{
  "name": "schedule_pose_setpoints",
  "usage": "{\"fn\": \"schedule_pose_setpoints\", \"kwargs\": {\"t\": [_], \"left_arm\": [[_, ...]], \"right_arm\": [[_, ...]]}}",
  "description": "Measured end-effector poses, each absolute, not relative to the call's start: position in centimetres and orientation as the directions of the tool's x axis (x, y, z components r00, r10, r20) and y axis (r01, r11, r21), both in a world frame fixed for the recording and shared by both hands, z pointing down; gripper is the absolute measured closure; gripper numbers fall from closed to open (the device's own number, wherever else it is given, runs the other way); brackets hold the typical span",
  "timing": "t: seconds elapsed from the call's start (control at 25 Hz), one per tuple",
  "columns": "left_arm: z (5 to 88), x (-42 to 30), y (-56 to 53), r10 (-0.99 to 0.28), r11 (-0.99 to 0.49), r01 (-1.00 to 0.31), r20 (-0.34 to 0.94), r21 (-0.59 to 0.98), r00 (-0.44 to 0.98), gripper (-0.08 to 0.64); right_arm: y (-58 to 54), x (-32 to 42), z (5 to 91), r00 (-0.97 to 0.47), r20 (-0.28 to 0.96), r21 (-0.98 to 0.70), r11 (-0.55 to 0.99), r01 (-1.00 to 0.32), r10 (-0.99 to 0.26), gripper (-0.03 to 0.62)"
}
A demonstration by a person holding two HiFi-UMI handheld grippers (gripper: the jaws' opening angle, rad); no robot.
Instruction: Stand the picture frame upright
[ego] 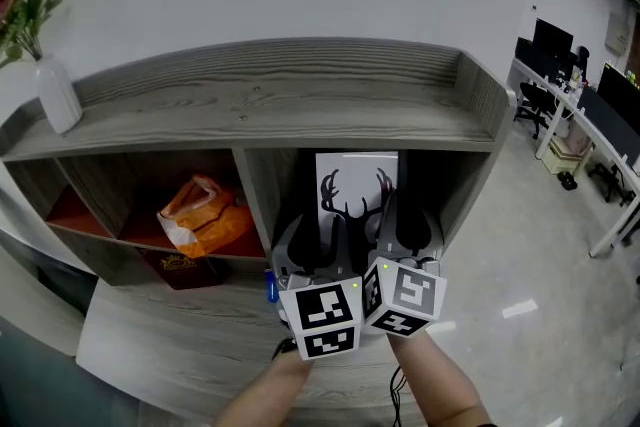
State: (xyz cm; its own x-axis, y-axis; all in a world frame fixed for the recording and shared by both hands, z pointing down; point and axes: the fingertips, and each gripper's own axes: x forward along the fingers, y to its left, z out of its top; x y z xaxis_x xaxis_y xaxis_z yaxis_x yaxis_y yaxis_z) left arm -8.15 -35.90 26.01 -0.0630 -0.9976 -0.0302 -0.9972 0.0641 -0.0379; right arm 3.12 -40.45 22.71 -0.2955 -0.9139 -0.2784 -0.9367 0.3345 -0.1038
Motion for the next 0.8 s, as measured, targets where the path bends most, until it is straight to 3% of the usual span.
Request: {"fn": "schedule_pose_setpoints", "kwargs": {"t": [0.8], "left_arm": [[25.8,-7.8,-33.8,-0.991,0.084,-0.984,-0.113,-0.155,-0.066,0.413]], "right_arm": [[-40.4,3.3,22.7,-0.265,-0.277,-0.089,0.299,-0.950,-0.924,0.534]]}}
